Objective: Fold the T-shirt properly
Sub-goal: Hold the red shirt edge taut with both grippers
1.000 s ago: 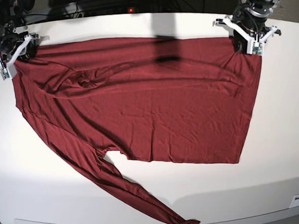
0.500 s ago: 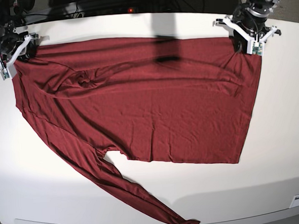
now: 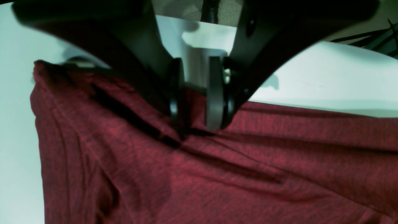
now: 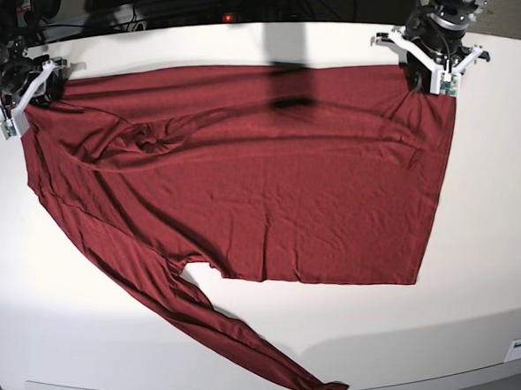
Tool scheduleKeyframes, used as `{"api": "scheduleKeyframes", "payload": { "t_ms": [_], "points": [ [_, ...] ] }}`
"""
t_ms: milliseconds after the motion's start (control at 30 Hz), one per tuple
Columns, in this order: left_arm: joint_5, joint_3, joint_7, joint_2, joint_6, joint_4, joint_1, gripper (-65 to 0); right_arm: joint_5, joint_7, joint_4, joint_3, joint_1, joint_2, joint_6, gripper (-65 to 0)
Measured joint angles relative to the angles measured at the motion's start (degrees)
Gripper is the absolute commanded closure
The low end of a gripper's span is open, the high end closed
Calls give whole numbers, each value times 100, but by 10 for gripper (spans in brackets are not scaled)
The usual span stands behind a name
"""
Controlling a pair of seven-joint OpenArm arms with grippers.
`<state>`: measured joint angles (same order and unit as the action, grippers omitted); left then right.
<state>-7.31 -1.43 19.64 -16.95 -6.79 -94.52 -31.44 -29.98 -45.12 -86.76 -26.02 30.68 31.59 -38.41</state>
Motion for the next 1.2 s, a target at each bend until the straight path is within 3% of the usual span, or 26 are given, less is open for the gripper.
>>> {"api": "scheduleKeyframes", "payload": {
  "t_ms": [1000,1200],
  "points": [
    [0,0,-28,0,24,-44,-111,-140,-7,-138,-22,-9,0,0,0,-121],
    [52,0,348,31,66,-413,-376,-140,-22,-258,-31,-15,-2,2,0,-121]
  ]
}}
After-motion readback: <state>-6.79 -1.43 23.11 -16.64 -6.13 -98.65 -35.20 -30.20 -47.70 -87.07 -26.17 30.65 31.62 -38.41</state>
